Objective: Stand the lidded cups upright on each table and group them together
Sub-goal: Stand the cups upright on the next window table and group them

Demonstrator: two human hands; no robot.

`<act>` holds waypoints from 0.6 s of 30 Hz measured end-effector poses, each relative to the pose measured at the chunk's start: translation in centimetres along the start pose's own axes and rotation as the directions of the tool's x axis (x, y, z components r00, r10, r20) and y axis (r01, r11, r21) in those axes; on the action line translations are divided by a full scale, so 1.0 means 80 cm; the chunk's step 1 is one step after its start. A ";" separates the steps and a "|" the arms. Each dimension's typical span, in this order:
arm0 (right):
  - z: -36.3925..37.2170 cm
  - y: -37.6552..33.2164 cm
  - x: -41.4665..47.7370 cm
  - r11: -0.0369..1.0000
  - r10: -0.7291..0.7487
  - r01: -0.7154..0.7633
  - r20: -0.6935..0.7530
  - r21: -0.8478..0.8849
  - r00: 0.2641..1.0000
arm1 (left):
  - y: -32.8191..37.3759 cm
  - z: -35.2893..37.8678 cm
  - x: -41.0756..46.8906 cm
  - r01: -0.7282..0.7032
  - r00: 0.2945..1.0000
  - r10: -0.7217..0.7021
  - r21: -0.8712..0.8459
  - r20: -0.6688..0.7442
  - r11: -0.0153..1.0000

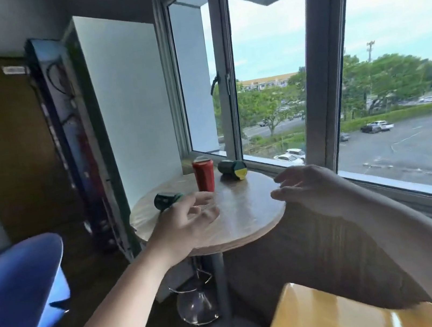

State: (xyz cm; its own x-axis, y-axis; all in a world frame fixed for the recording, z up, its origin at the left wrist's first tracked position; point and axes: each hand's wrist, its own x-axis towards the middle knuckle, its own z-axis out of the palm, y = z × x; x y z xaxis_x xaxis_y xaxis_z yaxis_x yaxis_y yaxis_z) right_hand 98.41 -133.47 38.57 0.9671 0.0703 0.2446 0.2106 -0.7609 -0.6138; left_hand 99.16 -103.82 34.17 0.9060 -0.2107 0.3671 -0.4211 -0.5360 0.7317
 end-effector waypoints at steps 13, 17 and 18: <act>0.115 -0.029 0.264 0.998 0.012 -0.009 0.044 -0.056 0.999 | -0.187 -0.098 0.185 0.127 0.992 -0.128 0.083 0.001 0.988; 0.162 -0.038 0.342 0.993 0.031 -0.028 0.021 -0.110 0.999 | -0.250 -0.115 0.254 0.058 0.981 -0.091 0.189 0.170 0.980; 0.172 -0.037 0.363 0.992 0.038 -0.036 0.017 -0.124 0.999 | -0.263 -0.118 0.269 0.023 0.969 -0.082 0.245 0.235 0.969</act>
State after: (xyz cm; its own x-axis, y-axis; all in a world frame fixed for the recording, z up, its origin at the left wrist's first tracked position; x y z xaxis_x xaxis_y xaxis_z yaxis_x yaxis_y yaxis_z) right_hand 127.84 -120.25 37.14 0.9767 0.0522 0.2082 0.1566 -0.8369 -0.5245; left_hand 127.11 -89.31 32.09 0.9220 -0.3523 0.1606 -0.3773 -0.7245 0.5768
